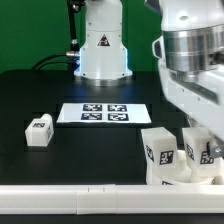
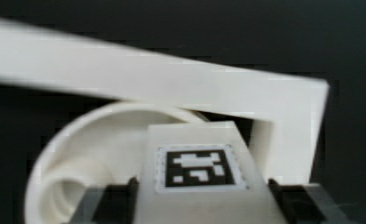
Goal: Assemble stool
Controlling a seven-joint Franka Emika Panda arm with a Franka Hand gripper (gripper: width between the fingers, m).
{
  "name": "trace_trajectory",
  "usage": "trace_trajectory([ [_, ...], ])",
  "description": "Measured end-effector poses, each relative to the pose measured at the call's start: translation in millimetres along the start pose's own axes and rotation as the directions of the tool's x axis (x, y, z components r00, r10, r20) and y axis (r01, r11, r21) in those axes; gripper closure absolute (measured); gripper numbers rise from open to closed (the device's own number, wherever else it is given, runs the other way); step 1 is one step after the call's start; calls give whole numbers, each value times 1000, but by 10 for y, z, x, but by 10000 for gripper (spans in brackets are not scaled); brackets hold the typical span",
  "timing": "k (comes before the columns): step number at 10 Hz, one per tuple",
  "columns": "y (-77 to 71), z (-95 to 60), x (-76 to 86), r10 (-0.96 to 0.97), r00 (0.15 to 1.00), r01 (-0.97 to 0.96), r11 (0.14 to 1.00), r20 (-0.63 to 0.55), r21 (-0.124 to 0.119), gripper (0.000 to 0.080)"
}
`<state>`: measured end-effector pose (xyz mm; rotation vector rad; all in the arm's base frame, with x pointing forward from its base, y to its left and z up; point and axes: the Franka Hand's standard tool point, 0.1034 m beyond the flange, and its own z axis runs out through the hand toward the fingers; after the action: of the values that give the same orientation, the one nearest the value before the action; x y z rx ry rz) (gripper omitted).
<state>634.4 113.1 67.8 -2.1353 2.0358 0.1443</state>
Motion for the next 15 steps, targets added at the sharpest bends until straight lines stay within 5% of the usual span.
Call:
trace_trajectory([
  [1,8,1,6,126,992,-126,991,14,39,463],
  [3,14,9,-16,220,975,-222,974,33,52,463],
  [5,16,12,-20,153,988,-154,987,30,53,211],
  [9,120,-378,-223,-244,967,245,969,73,-4,153],
  [12,137,-394,-226,-502,862,503,864,76,9,151],
  [15,48,-401,-146,-858,511,858,513,54,21,151],
])
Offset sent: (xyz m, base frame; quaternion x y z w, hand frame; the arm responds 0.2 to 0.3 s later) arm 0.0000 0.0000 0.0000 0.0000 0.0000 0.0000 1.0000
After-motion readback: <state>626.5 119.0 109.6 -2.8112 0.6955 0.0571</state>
